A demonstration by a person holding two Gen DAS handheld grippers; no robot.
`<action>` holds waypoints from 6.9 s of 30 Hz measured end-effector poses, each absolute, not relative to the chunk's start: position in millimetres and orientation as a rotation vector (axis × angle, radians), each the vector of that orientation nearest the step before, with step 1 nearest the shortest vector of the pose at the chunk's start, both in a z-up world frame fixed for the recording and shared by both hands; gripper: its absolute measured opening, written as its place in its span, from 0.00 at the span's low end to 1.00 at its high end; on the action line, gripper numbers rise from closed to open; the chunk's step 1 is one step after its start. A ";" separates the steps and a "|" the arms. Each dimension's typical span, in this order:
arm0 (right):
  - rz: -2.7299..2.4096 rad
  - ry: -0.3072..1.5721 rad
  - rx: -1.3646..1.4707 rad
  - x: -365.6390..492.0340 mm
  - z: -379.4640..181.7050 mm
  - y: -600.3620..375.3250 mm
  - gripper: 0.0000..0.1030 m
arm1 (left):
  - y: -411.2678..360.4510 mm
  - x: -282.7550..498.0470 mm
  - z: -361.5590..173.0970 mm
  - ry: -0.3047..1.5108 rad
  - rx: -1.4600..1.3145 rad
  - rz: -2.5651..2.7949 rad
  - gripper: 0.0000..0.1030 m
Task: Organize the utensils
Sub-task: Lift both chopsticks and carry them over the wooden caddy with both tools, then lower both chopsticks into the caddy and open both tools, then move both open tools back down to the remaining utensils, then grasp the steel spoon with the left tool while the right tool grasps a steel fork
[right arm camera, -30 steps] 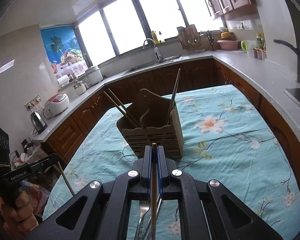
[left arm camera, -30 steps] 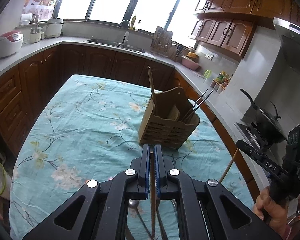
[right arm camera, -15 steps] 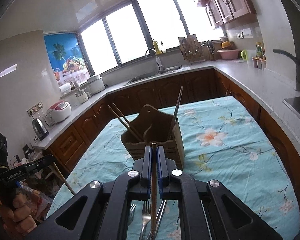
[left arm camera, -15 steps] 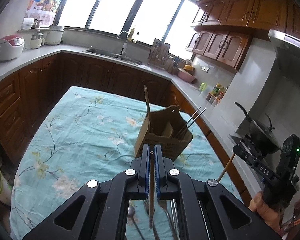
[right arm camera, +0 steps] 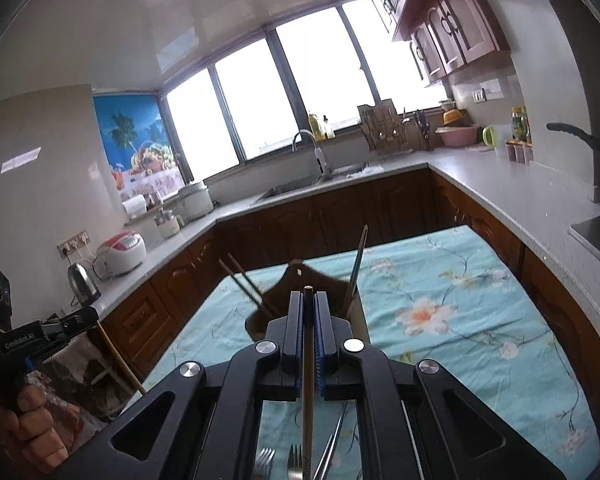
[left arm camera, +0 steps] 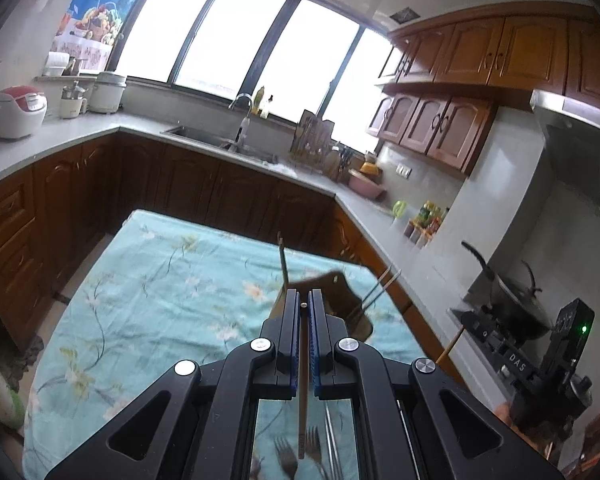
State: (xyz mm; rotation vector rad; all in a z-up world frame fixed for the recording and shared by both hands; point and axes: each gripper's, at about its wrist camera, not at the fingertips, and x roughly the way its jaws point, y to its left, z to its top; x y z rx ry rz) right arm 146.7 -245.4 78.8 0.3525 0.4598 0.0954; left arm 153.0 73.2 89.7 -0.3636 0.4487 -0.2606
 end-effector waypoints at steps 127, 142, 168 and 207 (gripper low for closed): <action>0.102 0.606 0.400 111.2 2.6 -223.7 0.96 | 70.4 127.6 -12.9 0.657 -0.340 -0.050 0.89; 0.115 0.712 0.373 83.9 -26.9 -204.1 0.96 | 51.0 104.4 -24.9 0.759 -0.281 -0.075 0.86; 0.227 0.960 0.345 109.3 -80.7 -171.3 0.32 | 2.6 168.1 -84.0 1.012 -0.185 -0.207 0.31; 0.292 1.142 0.081 138.6 -103.2 -134.1 0.08 | 14.4 173.7 -78.0 0.966 -0.209 -0.271 0.03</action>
